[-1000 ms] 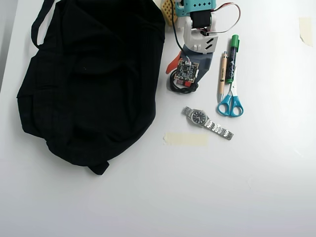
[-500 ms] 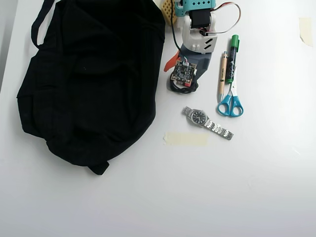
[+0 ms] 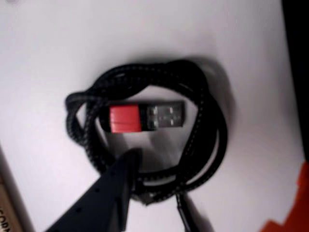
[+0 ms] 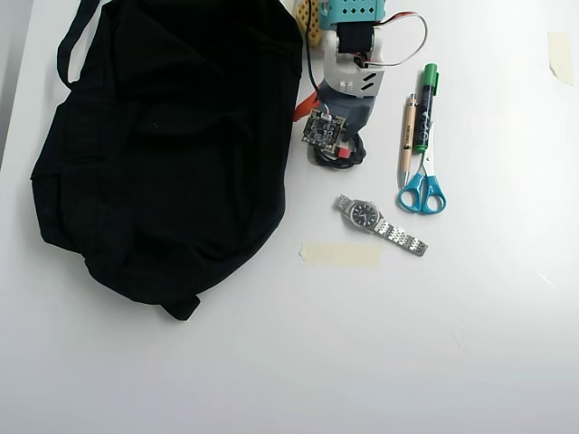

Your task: Put the usbc cable into the black bag

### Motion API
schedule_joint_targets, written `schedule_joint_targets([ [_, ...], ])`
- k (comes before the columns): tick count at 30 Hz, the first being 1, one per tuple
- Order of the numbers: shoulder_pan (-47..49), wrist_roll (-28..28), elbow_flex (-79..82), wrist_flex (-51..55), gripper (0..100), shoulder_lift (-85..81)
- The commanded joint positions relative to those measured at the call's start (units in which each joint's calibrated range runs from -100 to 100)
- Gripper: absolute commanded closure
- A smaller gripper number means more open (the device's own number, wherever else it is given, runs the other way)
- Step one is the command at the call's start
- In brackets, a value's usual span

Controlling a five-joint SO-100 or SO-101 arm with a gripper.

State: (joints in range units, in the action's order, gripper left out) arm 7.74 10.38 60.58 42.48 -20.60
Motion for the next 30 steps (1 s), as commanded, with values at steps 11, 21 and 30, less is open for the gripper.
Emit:
schedule_joint_targets([
  [11,-0.41,0.9,4.74,-9.06,60,0.1],
  [21,0.04,0.42,5.19,-8.63,61,0.1],
  [30,1.23,-0.83,4.47,-8.37,98,0.1],
])
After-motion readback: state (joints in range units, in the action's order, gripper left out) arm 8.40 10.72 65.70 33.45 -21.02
